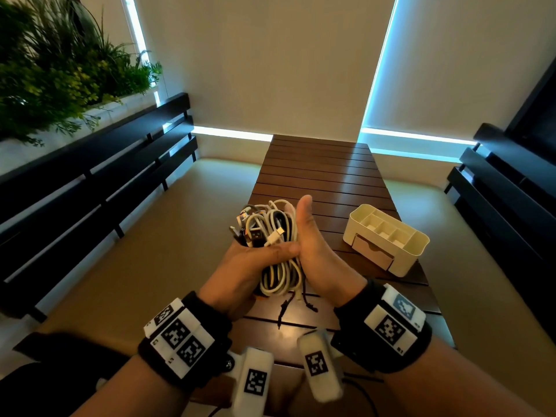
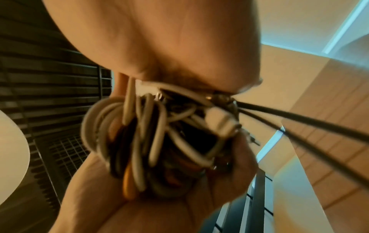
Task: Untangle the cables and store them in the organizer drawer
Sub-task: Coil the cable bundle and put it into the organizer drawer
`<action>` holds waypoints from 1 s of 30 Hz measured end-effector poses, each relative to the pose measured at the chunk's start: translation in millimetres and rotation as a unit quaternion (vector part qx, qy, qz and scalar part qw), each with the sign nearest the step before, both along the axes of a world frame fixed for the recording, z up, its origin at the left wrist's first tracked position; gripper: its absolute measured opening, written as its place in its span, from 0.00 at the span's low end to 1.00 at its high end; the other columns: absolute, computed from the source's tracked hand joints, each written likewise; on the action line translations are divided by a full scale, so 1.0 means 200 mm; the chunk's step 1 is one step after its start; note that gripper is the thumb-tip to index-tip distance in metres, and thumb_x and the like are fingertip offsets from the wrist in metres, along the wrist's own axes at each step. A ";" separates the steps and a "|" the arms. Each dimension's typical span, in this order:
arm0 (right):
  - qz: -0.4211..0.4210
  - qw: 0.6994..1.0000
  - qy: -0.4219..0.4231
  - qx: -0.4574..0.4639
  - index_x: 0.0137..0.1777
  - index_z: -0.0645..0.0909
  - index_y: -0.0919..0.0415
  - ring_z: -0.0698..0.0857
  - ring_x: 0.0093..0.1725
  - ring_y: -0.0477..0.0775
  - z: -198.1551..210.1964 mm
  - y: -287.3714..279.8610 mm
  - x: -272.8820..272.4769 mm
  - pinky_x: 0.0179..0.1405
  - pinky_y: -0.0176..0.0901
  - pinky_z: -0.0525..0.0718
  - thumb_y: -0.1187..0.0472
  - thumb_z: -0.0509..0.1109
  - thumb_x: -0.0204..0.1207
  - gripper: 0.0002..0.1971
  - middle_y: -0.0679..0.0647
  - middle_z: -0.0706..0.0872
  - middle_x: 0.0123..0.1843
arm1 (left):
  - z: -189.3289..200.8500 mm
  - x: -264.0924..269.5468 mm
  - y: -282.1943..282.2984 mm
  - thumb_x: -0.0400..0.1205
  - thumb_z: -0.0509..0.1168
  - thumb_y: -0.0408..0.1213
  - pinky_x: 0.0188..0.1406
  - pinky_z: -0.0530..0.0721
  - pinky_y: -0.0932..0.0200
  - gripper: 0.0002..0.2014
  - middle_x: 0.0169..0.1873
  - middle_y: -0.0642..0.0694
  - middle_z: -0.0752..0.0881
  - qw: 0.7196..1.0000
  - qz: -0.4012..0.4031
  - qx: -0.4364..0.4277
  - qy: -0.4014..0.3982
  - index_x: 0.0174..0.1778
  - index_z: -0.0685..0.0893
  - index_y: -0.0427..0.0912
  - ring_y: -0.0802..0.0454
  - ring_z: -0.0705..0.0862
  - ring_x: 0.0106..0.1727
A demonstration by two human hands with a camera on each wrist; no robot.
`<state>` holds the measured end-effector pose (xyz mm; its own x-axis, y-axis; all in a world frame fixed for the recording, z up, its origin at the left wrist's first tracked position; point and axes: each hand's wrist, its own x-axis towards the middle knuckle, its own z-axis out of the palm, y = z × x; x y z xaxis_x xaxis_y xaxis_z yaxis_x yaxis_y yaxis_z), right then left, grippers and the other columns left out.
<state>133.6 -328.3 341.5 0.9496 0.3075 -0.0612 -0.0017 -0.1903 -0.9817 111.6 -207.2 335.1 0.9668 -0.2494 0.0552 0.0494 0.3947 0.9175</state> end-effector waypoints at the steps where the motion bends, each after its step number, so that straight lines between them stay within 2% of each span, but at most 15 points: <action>1: 0.003 0.999 -0.004 -0.036 0.83 0.55 0.31 0.48 0.88 0.59 0.00 0.00 0.02 0.81 0.76 0.38 0.11 0.34 0.60 0.51 0.45 0.58 0.88 | -0.01 0.00 0.00 0.73 0.74 0.32 0.52 0.88 0.35 0.22 0.54 0.22 0.86 1.000 0.005 -0.008 0.020 0.61 0.83 0.27 0.30 0.89 0.50; 3: 0.014 0.995 -0.013 -0.093 0.85 0.47 0.32 0.39 0.88 0.54 0.00 -0.01 0.04 0.83 0.72 0.35 0.12 0.31 0.60 0.51 0.42 0.46 0.89 | -0.03 0.00 0.00 0.73 0.74 0.34 0.51 0.87 0.36 0.21 0.53 0.23 0.87 0.998 0.008 -0.020 0.051 0.61 0.85 0.28 0.31 0.89 0.48; 4: 0.018 0.994 -0.009 -0.104 0.85 0.46 0.33 0.40 0.88 0.54 0.01 -0.02 0.05 0.83 0.71 0.37 0.12 0.32 0.61 0.52 0.42 0.45 0.89 | -0.03 0.00 0.00 0.74 0.73 0.34 0.50 0.88 0.38 0.21 0.53 0.25 0.87 0.998 0.009 -0.029 0.061 0.62 0.85 0.30 0.32 0.89 0.48; 7: -0.009 0.998 0.003 -0.066 0.85 0.48 0.32 0.54 0.87 0.57 0.02 -0.04 0.05 0.83 0.71 0.54 0.10 0.41 0.60 0.52 0.45 0.54 0.89 | -0.03 0.01 0.02 0.74 0.71 0.33 0.49 0.89 0.40 0.22 0.55 0.27 0.87 0.995 0.012 -0.059 0.076 0.65 0.84 0.32 0.33 0.89 0.49; 8: -0.029 0.998 -0.006 -0.050 0.85 0.49 0.33 0.59 0.86 0.55 0.03 -0.04 0.04 0.82 0.68 0.61 0.13 0.44 0.64 0.49 0.47 0.55 0.88 | -0.03 0.01 0.02 0.74 0.71 0.33 0.50 0.89 0.40 0.21 0.55 0.27 0.87 0.995 0.012 -0.066 0.076 0.64 0.84 0.32 0.33 0.89 0.49; 10: -0.082 0.995 -0.051 -0.020 0.82 0.61 0.39 0.68 0.80 0.52 0.05 -0.04 0.01 0.77 0.59 0.72 0.24 0.49 0.77 0.36 0.50 0.62 0.84 | -0.01 0.02 0.02 0.74 0.71 0.33 0.55 0.85 0.35 0.20 0.56 0.25 0.85 0.994 0.023 -0.073 0.077 0.62 0.86 0.33 0.32 0.86 0.51; 12: -0.130 0.984 -0.121 0.006 0.72 0.75 0.40 0.74 0.73 0.46 0.05 -0.03 -0.02 0.73 0.54 0.78 0.37 0.55 0.85 0.20 0.46 0.71 0.75 | 0.00 0.02 0.03 0.73 0.73 0.34 0.64 0.77 0.25 0.22 0.62 0.20 0.81 0.993 0.037 -0.081 0.079 0.64 0.85 0.32 0.28 0.82 0.57; 13: -0.145 0.977 -0.152 0.013 0.73 0.77 0.43 0.77 0.70 0.44 0.05 -0.02 -0.03 0.71 0.53 0.80 0.42 0.57 0.86 0.19 0.44 0.75 0.71 | 0.00 0.02 0.03 0.72 0.74 0.35 0.67 0.72 0.22 0.25 0.64 0.19 0.79 0.992 0.041 -0.086 0.081 0.66 0.83 0.31 0.26 0.80 0.59; 15: -0.161 0.972 -0.169 0.021 0.77 0.76 0.51 0.83 0.66 0.42 0.05 -0.02 -0.04 0.67 0.49 0.84 0.47 0.59 0.87 0.21 0.46 0.84 0.68 | 0.00 0.01 0.03 0.71 0.75 0.38 0.69 0.70 0.22 0.30 0.64 0.19 0.78 0.991 0.039 -0.092 0.083 0.69 0.81 0.31 0.27 0.80 0.59; 18: -0.151 0.977 -0.125 0.079 0.78 0.74 0.48 0.87 0.62 0.40 0.05 -0.03 -0.07 0.65 0.47 0.86 0.47 0.58 0.87 0.21 0.46 0.89 0.63 | 0.00 0.00 0.01 0.72 0.74 0.39 0.71 0.71 0.24 0.29 0.68 0.24 0.79 0.991 0.013 -0.107 0.083 0.70 0.81 0.33 0.26 0.79 0.65; 22: -0.133 0.980 -0.071 0.131 0.77 0.74 0.43 0.87 0.62 0.43 0.05 -0.02 -0.07 0.65 0.48 0.86 0.46 0.56 0.87 0.20 0.46 0.88 0.64 | -0.01 -0.01 0.00 0.71 0.77 0.38 0.71 0.76 0.29 0.33 0.70 0.28 0.80 0.988 -0.029 -0.131 0.070 0.74 0.79 0.36 0.29 0.81 0.69; 24: -0.131 0.981 -0.061 0.130 0.75 0.75 0.40 0.87 0.63 0.44 0.05 -0.03 -0.07 0.67 0.49 0.84 0.45 0.56 0.88 0.18 0.46 0.88 0.65 | -0.01 -0.02 0.00 0.69 0.80 0.40 0.72 0.75 0.27 0.37 0.70 0.26 0.79 0.990 -0.043 -0.121 0.065 0.74 0.78 0.35 0.27 0.79 0.70; 26: -0.126 0.983 -0.058 0.120 0.76 0.74 0.42 0.84 0.68 0.44 0.02 -0.03 -0.06 0.72 0.51 0.80 0.44 0.56 0.87 0.20 0.46 0.86 0.68 | -0.01 -0.01 0.00 0.68 0.81 0.40 0.69 0.77 0.28 0.37 0.70 0.23 0.78 0.992 -0.047 -0.093 0.064 0.73 0.79 0.34 0.25 0.79 0.69; 29: -0.127 0.986 -0.072 0.080 0.79 0.73 0.42 0.82 0.69 0.37 0.00 -0.05 -0.05 0.74 0.43 0.78 0.43 0.54 0.88 0.22 0.42 0.86 0.68 | -0.03 -0.01 -0.02 0.70 0.77 0.36 0.68 0.75 0.23 0.32 0.68 0.19 0.78 0.997 -0.029 -0.039 0.063 0.71 0.80 0.34 0.18 0.77 0.68; 30: -0.129 0.987 -0.073 0.063 0.78 0.74 0.39 0.79 0.71 0.38 -0.02 -0.05 -0.04 0.76 0.44 0.76 0.39 0.53 0.87 0.22 0.41 0.84 0.70 | -0.03 -0.01 -0.02 0.71 0.76 0.35 0.67 0.74 0.20 0.29 0.67 0.19 0.79 0.998 -0.024 -0.025 0.059 0.70 0.82 0.34 0.17 0.76 0.68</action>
<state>125.7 -338.4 338.2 0.9932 0.0504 0.1047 0.1084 -0.0790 -0.9910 110.3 -211.8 329.0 0.9542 -0.2956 -0.0451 0.1762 0.4337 0.8837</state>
